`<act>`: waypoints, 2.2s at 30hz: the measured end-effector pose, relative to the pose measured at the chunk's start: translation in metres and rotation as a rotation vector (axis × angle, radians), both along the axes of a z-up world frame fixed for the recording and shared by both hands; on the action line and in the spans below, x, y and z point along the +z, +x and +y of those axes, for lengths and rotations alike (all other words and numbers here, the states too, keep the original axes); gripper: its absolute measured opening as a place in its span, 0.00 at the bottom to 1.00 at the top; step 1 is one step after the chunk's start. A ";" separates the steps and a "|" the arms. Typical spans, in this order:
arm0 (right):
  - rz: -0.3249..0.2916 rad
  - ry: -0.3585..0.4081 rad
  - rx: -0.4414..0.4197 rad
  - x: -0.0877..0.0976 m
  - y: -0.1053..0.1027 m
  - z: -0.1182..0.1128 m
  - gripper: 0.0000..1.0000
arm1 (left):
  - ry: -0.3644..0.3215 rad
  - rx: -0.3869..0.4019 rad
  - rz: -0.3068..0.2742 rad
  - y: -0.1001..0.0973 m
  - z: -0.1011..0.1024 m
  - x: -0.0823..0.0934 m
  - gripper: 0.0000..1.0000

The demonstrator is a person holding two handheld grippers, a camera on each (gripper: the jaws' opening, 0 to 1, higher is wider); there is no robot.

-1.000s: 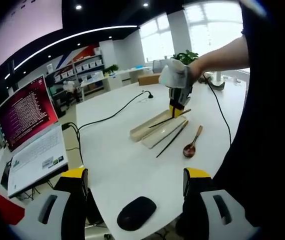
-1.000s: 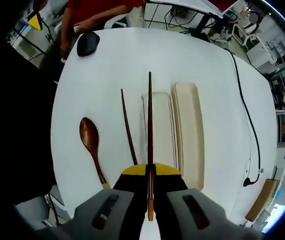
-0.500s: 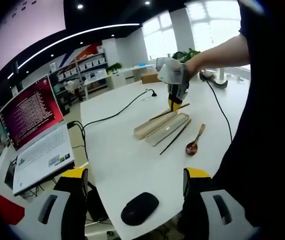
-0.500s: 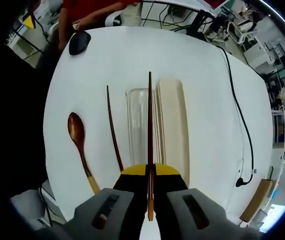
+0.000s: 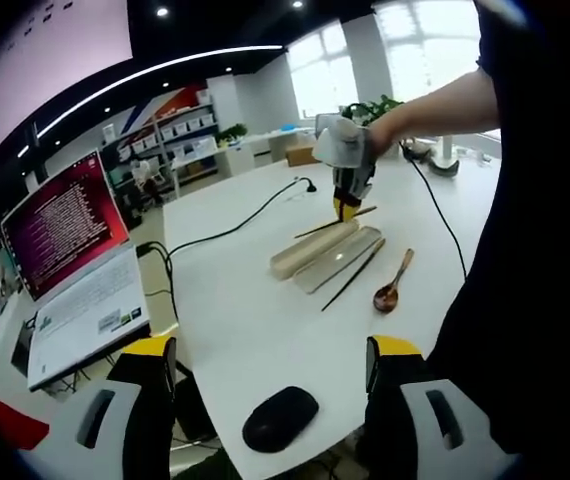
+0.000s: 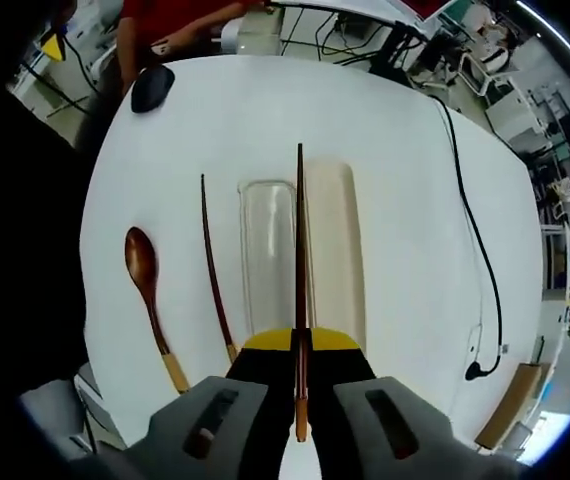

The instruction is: Arrange the utensils inside the cutlery case until each visible utensil rests in its matching compartment.

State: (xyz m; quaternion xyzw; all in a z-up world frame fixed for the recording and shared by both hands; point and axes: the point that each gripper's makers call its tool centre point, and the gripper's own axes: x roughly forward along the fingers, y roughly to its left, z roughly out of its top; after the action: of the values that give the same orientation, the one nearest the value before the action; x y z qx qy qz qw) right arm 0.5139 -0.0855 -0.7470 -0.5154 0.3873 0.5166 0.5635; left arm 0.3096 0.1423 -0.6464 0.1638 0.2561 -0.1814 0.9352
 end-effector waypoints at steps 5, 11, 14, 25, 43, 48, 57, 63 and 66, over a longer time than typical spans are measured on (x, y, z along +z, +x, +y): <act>0.005 0.001 -0.012 -0.002 0.005 -0.006 0.00 | 0.000 -0.001 0.000 0.003 -0.003 0.000 0.80; 0.007 0.002 -0.010 -0.003 0.006 -0.007 0.00 | 0.001 -0.004 0.001 0.005 -0.006 -0.001 0.79; 0.009 0.004 -0.006 -0.003 0.007 -0.007 0.00 | -0.016 0.000 -0.002 0.005 -0.008 0.001 0.79; 0.007 0.000 0.014 -0.001 0.012 0.001 0.00 | 0.033 0.031 -0.029 0.004 -0.004 0.009 0.82; 0.003 -0.015 0.036 -0.008 0.018 0.006 0.00 | 0.022 0.044 -0.024 0.001 -0.001 0.009 0.82; 0.004 -0.016 0.040 -0.009 0.020 0.007 0.00 | 0.017 0.042 -0.007 0.000 -0.003 0.002 0.82; 0.013 -0.016 0.048 -0.012 0.021 0.012 0.00 | 0.012 0.051 -0.020 0.005 0.001 0.004 0.81; 0.022 -0.033 0.055 -0.019 0.024 0.013 0.00 | 0.009 0.036 -0.023 0.019 0.005 0.011 0.82; 0.026 -0.031 0.054 -0.021 0.021 0.013 0.00 | 0.031 0.027 -0.027 0.024 0.007 0.010 0.82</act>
State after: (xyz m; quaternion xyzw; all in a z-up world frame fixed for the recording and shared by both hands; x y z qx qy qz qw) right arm 0.5353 -0.0722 -0.7684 -0.5276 0.3882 0.5322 0.5363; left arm 0.3333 0.1497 -0.6360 0.1775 0.2486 -0.1625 0.9382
